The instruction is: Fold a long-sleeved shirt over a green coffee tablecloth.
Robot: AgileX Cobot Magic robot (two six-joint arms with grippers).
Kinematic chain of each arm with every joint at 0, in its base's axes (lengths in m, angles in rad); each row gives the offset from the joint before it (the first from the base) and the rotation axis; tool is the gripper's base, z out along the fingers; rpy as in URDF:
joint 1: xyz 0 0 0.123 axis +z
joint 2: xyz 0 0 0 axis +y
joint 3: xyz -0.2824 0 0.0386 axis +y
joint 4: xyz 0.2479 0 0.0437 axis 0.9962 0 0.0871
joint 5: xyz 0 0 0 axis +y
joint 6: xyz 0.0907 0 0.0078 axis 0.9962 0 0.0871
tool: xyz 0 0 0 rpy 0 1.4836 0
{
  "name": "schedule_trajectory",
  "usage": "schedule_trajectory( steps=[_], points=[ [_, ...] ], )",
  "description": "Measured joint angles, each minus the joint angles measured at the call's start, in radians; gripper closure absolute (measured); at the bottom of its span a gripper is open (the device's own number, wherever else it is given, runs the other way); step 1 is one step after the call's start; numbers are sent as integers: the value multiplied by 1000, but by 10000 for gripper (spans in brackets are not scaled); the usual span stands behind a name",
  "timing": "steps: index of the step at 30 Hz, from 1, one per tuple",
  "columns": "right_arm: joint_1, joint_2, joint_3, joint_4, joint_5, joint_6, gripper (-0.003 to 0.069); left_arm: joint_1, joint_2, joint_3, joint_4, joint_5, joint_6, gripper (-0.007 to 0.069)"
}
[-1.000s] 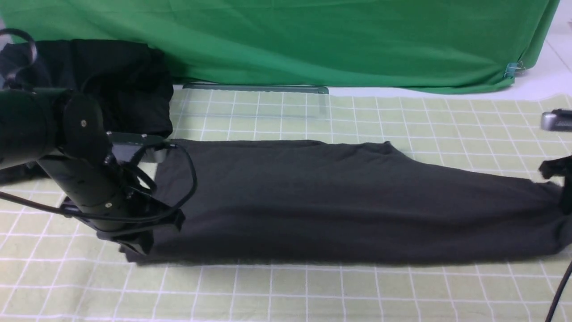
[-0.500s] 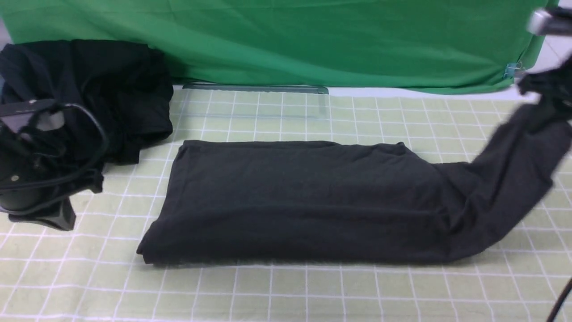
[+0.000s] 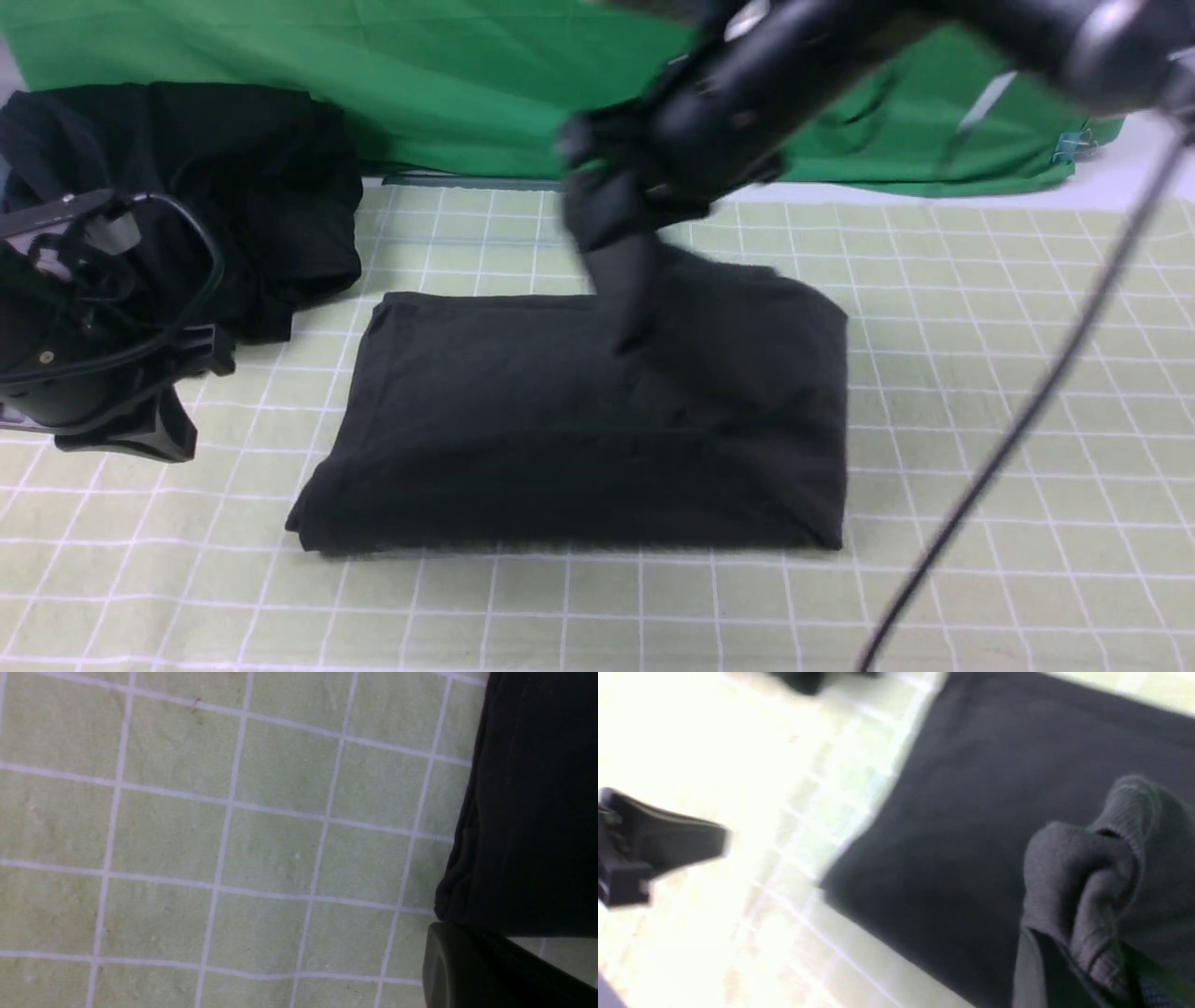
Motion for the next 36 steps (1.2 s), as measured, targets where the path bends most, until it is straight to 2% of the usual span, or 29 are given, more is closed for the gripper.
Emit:
schedule_trajectory(
  steps=[10,14,16,17,20,21,23,25,26,28,30,31,32,33,34,36],
  points=[
    [117,275,-139,80,-129,55,618,0,0,0,-17,-3,34,627],
    [138,325,-147,88,-210,69,573,0,0,0,-17,-15,37,627],
    [153,338,-147,97,-254,74,473,0,0,0,-17,-17,37,627],
    [157,341,-147,99,-262,74,451,0,0,0,-17,-17,37,627],
    [168,338,-161,106,-265,63,249,0,0,0,-17,-19,37,627],
    [168,337,-166,105,-258,55,230,0,0,0,-17,-20,37,627],
    [153,312,-221,60,-167,-13,137,0,0,0,-17,-26,57,627],
    [134,289,-256,-2,-99,-32,128,0,0,0,-25,-27,75,627],
    [125,274,-277,-37,-55,-36,132,0,0,0,-31,-28,86,627],
    [82,232,-325,-209,69,-51,193,0,0,0,-85,-42,122,627],
    [40,189,-330,-328,130,-56,328,0,0,0,-171,-64,181,627],
    [31,180,-322,-342,136,-57,364,0,0,0,-190,-70,196,627],
    [9,149,-300,-373,147,-63,477,-4,0,0,-240,-89,233,625],
    [-11,121,-270,-390,154,-63,550,-13,1,0,-270,-108,263,622],
    [-30,92,-232,-400,156,-63,594,-26,2,0,-292,-133,281,616],
    [-52,40,-159,-406,160,-74,630,-56,9,0,-306,-169,296,597]
  ],
)
